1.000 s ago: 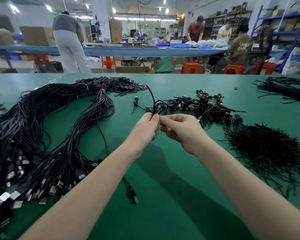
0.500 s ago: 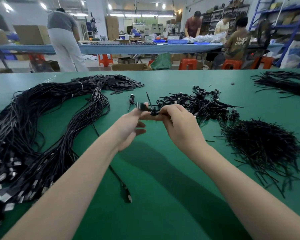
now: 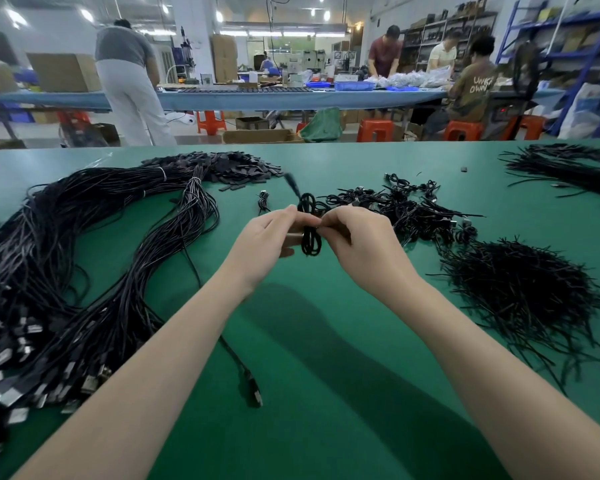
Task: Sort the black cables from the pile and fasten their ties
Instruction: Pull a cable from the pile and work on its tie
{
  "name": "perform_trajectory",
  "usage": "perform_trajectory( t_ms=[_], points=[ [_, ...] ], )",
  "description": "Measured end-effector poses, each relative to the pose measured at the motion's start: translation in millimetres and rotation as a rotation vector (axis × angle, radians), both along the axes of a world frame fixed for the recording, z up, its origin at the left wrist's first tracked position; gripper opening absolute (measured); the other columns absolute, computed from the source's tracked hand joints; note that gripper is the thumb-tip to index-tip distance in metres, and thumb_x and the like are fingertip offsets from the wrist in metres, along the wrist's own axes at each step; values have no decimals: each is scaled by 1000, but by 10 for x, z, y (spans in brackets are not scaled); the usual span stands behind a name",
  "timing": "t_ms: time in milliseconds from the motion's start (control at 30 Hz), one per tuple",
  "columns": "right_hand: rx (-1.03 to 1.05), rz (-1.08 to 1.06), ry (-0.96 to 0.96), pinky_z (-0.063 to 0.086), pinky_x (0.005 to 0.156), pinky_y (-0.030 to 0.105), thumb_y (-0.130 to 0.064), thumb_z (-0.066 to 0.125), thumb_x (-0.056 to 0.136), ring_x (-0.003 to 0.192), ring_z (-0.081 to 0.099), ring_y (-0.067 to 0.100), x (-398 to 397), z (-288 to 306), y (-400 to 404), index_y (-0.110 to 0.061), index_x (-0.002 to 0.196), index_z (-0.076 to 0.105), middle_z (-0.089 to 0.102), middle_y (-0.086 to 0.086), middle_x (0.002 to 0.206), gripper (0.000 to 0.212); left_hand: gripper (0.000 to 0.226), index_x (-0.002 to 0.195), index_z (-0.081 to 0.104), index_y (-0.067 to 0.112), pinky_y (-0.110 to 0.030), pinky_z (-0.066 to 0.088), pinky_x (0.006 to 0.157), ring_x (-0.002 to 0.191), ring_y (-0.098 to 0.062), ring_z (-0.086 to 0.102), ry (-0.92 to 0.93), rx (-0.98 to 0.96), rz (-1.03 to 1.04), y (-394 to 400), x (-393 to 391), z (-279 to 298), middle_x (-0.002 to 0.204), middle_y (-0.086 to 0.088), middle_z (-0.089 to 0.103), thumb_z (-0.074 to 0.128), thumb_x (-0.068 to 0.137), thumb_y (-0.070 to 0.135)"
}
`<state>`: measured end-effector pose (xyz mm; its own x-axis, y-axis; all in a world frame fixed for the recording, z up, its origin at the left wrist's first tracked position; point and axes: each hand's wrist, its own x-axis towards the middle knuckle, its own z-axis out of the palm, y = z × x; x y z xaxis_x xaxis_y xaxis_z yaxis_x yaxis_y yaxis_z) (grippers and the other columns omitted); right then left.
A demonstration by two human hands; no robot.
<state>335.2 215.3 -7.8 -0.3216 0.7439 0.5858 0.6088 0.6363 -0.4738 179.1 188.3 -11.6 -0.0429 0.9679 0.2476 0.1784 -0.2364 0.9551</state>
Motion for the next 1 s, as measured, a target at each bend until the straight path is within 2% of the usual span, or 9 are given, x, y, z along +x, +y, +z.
perform_trajectory(
  t_ms=[133, 267, 367, 500, 600, 667, 800, 933, 1000],
  points=[
    [81, -27, -73, 44, 81, 36, -13, 55, 95, 93, 56, 25, 49, -26, 4, -8, 102, 66, 65, 8, 100, 14, 31, 108, 66, 23, -26, 49, 72, 79, -16, 72, -155, -189, -69, 19, 23, -8, 76, 5, 71, 37, 99, 18],
    [247, -5, -104, 47, 75, 41, -7, 57, 93, 90, 58, 34, 62, -50, -24, 1, 99, 65, 65, 13, 96, 13, 21, 99, 69, 19, -19, 52, 71, 82, -7, 71, -55, -202, -169, 10, -5, -67, 84, 7, 74, 55, 94, 4],
    [245, 30, -15, 49, 74, 40, -5, 59, 91, 87, 60, 32, 26, -51, -46, 1, 96, 66, 66, 13, 93, 11, 6, 85, 70, 18, -9, 44, 59, 60, 3, 59, 53, -2, -54, 36, -13, -81, 65, 13, 67, 70, 86, 12],
    [209, 26, 23, 50, 80, 39, -6, 58, 92, 91, 62, 27, 13, -74, 1, -2, 99, 68, 68, 10, 95, 12, 22, 79, 71, 15, -25, 45, 51, 55, -13, 51, 79, 29, 54, 54, -4, -77, 65, -4, 62, 65, 90, 33],
    [236, 12, 0, 51, 78, 40, -4, 59, 91, 90, 63, 32, 21, -107, 2, 0, 98, 68, 68, 13, 94, 12, 17, 93, 66, 10, -18, 43, 50, 50, -10, 57, -88, -76, 20, 31, 59, -46, 71, -9, 68, 63, 92, 27],
    [361, 1, -82, 53, 70, 39, 2, 65, 85, 82, 64, 35, 35, -134, -25, 3, 93, 68, 67, 17, 88, 9, 21, 105, 56, 11, -17, 44, 45, 57, -11, 67, -336, -256, -5, 9, 62, 14, 72, -5, 71, 66, 90, 21],
    [598, 0, -178, 55, 66, 39, 7, 66, 80, 75, 65, 34, 12, -193, -36, 5, 85, 68, 66, 17, 82, 6, 6, 87, 58, 17, -13, 41, 35, 43, -3, 59, -716, -450, -121, -17, -11, 89, 60, -1, 66, 56, 90, 13],
    [507, -12, -28, 53, 67, 38, 3, 60, 86, 75, 64, 35, 14, -174, -24, 5, 85, 67, 66, 17, 82, 8, 27, 108, 64, 19, -14, 47, 48, 66, -9, 69, -523, -287, -216, -23, -18, 117, 74, 2, 72, 42, 99, 5],
    [459, -6, 24, 50, 71, 37, 3, 62, 86, 78, 63, 34, 24, -168, -19, 5, 88, 67, 66, 16, 84, 6, 32, 111, 64, 22, -13, 49, 57, 75, -4, 68, -274, -176, -222, -11, -51, 90, 83, 9, 73, 47, 96, 0]
  ],
)
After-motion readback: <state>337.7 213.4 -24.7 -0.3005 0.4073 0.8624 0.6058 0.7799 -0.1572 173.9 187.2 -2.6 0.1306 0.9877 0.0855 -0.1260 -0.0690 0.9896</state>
